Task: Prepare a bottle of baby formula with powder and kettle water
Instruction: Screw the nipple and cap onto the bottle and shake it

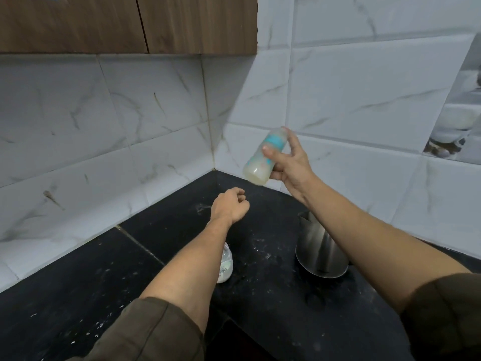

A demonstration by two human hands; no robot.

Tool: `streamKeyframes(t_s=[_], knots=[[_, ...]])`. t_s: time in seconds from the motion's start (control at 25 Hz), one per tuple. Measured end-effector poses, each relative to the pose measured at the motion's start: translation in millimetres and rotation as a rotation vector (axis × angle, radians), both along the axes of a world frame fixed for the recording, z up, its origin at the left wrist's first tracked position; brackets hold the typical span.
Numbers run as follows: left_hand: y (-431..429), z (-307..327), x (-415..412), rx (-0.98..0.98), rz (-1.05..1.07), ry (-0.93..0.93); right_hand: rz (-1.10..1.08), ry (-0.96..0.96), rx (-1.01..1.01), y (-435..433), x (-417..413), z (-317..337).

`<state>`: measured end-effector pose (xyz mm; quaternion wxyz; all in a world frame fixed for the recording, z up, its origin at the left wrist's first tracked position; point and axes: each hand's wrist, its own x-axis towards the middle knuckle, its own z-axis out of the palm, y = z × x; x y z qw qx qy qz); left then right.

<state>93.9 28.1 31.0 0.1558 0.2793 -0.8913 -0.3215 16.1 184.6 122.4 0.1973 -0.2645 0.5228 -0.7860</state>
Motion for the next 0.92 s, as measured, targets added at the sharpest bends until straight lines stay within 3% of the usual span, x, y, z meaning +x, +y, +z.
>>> streamKeyframes(t_s=[0.08,0.16,0.28,0.36,0.56,0.76,0.84,0.92], knots=[[-3,-2,0,-0.034,0.002,-0.028,-0.123,-0.176,-0.175,-4,-8,6],[-6,-1,-1,-0.090,0.011,-0.063,-0.113,-0.231,-0.214,-7,-13,9],[-8,1,-7,-0.143,0.009,-0.114,0.118,-0.012,0.074,-4,-3,9],[-5,5,-7,-0.173,0.004,-0.140,0.201,0.088,0.137,-3,-1,6],[-8,3,-8,-0.187,0.018,-0.122,-0.106,-0.235,-0.221,-11,-13,12],[-4,11,-11,-0.230,0.035,-0.146,0.232,0.084,0.136,-4,5,7],[-4,10,-11,-0.231,0.031,-0.120,0.122,0.004,0.008,-5,1,9],[-4,10,-9,-0.225,0.022,-0.101,-0.073,-0.194,-0.192,-9,-11,14]])
